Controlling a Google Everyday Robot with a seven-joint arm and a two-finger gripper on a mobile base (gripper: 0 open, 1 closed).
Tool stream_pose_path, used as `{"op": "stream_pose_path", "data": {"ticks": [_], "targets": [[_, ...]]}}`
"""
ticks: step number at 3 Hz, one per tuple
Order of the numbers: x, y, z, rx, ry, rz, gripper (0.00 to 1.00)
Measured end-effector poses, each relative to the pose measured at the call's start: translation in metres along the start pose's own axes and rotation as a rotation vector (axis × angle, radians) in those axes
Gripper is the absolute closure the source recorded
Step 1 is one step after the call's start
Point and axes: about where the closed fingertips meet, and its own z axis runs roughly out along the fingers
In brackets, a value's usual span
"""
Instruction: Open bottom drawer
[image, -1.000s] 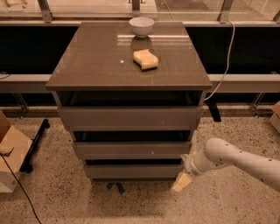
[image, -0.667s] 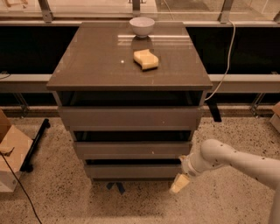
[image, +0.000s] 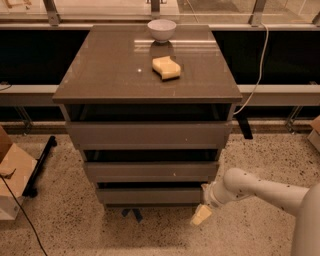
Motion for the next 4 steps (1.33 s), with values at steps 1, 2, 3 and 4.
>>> {"op": "stream_pose_path", "data": {"ticks": [1,2,3,4], "targets": [[0.004,-0.014,0.029,0.026,-0.032,-0.001,0.00],[0.007,-0.026,0.046,0.038,-0.056,0.001,0.00],[0.015,-0.038,0.070,0.033,-0.075,0.030,0.00],[0.021,-0.056,0.104,0.011,-0.079,0.061,0.00]]}}
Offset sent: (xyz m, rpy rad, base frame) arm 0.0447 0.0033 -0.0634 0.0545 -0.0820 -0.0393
